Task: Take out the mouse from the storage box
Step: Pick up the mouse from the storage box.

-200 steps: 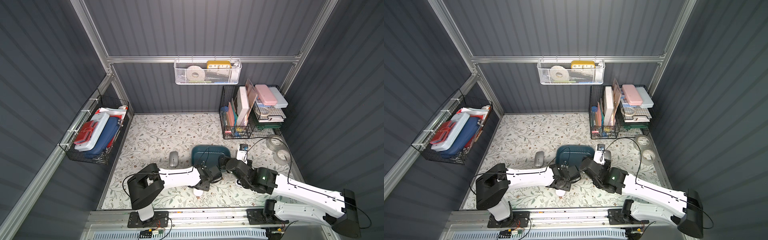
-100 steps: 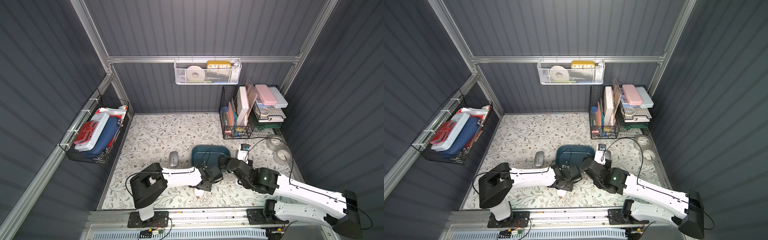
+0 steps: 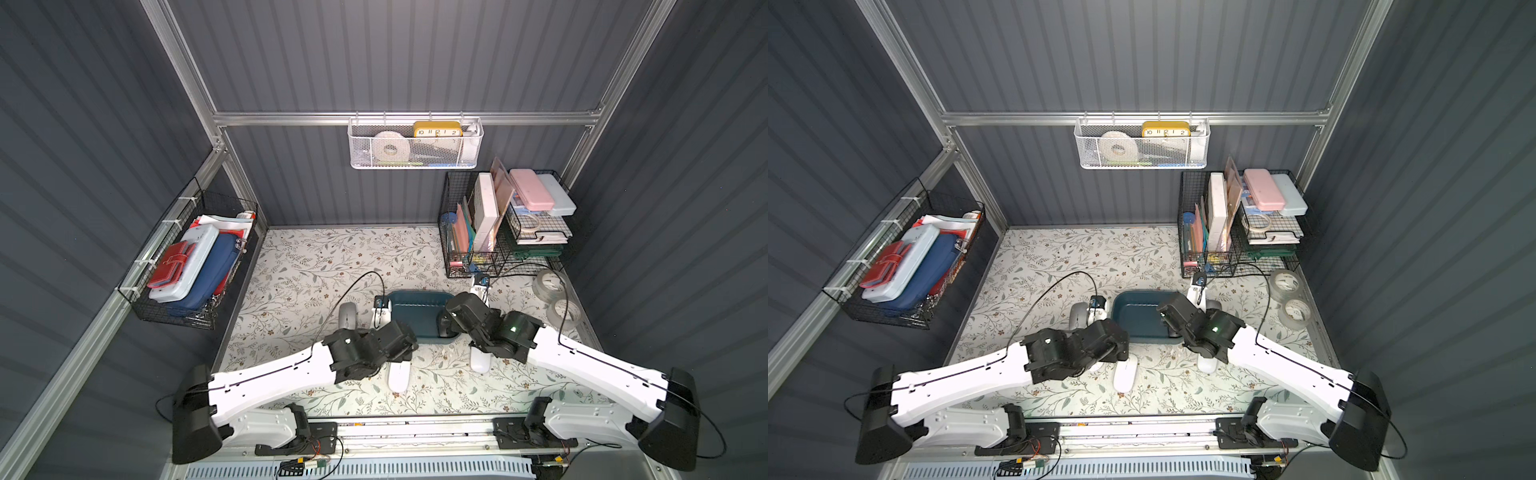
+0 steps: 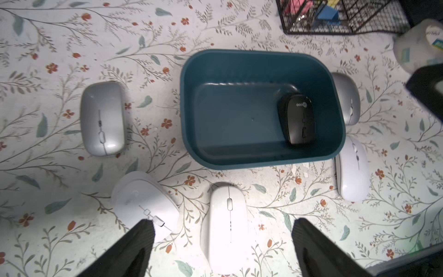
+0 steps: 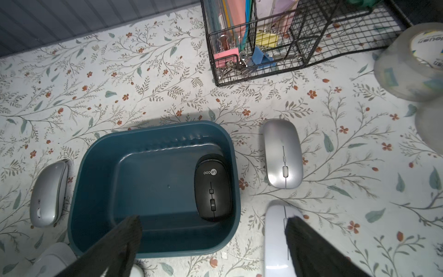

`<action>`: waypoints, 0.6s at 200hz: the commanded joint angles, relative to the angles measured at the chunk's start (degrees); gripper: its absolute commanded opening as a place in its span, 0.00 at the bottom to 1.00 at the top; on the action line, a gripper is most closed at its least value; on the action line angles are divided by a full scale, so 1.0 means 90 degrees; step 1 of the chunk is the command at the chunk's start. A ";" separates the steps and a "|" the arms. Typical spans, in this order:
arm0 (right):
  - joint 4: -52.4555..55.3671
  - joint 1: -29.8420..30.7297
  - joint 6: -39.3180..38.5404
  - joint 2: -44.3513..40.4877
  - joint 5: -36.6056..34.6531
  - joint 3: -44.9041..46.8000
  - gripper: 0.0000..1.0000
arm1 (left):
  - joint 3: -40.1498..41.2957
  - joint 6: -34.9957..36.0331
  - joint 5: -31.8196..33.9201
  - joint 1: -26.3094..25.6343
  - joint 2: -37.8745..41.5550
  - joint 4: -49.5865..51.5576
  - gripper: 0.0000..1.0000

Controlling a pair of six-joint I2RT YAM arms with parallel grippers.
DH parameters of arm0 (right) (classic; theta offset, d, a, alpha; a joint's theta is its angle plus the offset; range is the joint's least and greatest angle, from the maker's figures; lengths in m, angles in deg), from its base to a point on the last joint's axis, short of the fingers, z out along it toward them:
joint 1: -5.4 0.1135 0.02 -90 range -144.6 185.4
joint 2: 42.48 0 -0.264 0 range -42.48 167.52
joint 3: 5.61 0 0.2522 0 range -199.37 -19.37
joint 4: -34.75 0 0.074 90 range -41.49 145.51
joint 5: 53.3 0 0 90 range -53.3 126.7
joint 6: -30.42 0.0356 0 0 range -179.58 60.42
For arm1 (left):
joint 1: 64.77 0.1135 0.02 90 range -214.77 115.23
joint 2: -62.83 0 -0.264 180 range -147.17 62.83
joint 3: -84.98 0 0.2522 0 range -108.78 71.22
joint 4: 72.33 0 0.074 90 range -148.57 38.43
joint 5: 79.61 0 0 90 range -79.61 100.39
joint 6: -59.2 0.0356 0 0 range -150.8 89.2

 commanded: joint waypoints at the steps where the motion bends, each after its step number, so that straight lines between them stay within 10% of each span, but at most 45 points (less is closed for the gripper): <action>1: 0.0250 -0.0091 -0.0261 0.0564 0.0512 -0.0376 0.99 | 0.0374 -0.0243 0.0633 0.0013 0.0454 0.0110 0.97; 120: 0.1040 -0.0589 -0.0648 0.3420 0.1673 -0.2127 0.99 | 0.1164 -0.0757 0.0871 0.0018 0.1201 0.0103 0.99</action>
